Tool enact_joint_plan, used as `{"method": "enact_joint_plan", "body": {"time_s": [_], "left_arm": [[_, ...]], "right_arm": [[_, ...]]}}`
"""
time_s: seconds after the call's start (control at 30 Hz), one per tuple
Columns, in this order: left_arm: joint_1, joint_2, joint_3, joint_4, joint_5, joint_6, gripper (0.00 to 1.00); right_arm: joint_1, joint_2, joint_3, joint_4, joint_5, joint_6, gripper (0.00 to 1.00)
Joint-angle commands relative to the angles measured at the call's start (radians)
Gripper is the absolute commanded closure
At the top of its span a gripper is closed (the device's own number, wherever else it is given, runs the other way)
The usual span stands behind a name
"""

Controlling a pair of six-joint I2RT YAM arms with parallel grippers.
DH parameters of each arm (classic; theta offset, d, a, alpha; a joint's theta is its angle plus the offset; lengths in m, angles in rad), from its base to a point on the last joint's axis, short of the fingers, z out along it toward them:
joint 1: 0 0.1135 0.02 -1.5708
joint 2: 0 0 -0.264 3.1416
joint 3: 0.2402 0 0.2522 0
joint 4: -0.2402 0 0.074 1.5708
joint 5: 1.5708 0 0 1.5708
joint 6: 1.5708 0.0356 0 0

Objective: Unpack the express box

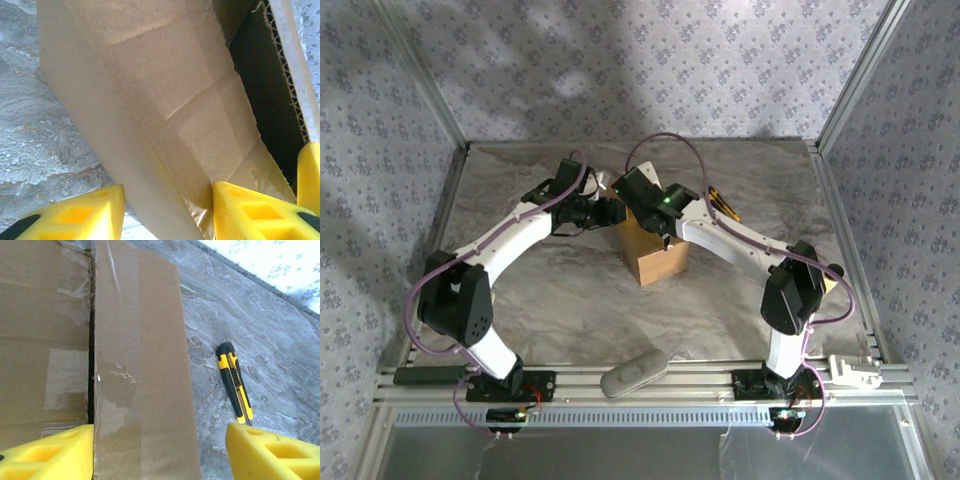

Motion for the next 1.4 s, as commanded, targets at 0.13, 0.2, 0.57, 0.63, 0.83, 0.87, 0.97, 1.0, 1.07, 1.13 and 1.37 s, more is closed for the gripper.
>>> {"method": "enact_joint_plan", "body": {"time_s": [0.13,0.2,0.57,0.63,0.83,0.87,0.97,1.0,1.07,1.13,1.37], "left_arm": [[0.015,0.096,-0.099,-0.259,-0.149,0.039,0.53],[0.015,0.094,-0.1,-0.258,-0.148,0.039,0.53],[0.015,0.093,-0.105,-0.262,-0.151,0.041,0.54],[0.016,0.095,-0.106,-0.262,-0.153,0.041,0.54],[0.017,0.096,-0.108,-0.263,-0.154,0.043,0.54],[0.017,0.096,-0.108,-0.263,-0.155,0.045,0.54],[0.017,0.096,-0.107,-0.267,-0.156,0.046,0.54],[0.017,0.097,-0.108,-0.267,-0.156,0.046,0.54],[0.017,0.096,-0.108,-0.265,-0.156,0.045,0.54],[0.017,0.098,-0.107,-0.267,-0.157,0.045,0.54],[0.017,0.097,-0.111,-0.266,-0.156,0.046,0.54]], "right_arm": [[-0.011,-0.073,0.012,-0.062,0.116,-0.023,0.32],[-0.011,-0.077,0.014,-0.063,0.119,-0.027,0.32],[-0.02,-0.091,0.012,-0.063,0.122,-0.043,0.31],[-0.022,-0.094,0.013,-0.063,0.122,-0.046,0.31],[-0.031,-0.097,0.015,-0.068,0.133,-0.061,0.31],[-0.033,-0.099,0.016,-0.069,0.132,-0.061,0.31],[-0.038,-0.106,0.014,-0.065,0.128,-0.066,0.31],[-0.04,-0.107,0.014,-0.063,0.127,-0.07,0.31],[-0.043,-0.108,0.015,-0.064,0.127,-0.073,0.31],[-0.045,-0.109,0.015,-0.063,0.126,-0.077,0.31],[-0.054,-0.113,0.017,-0.059,0.125,-0.097,0.31]]}}
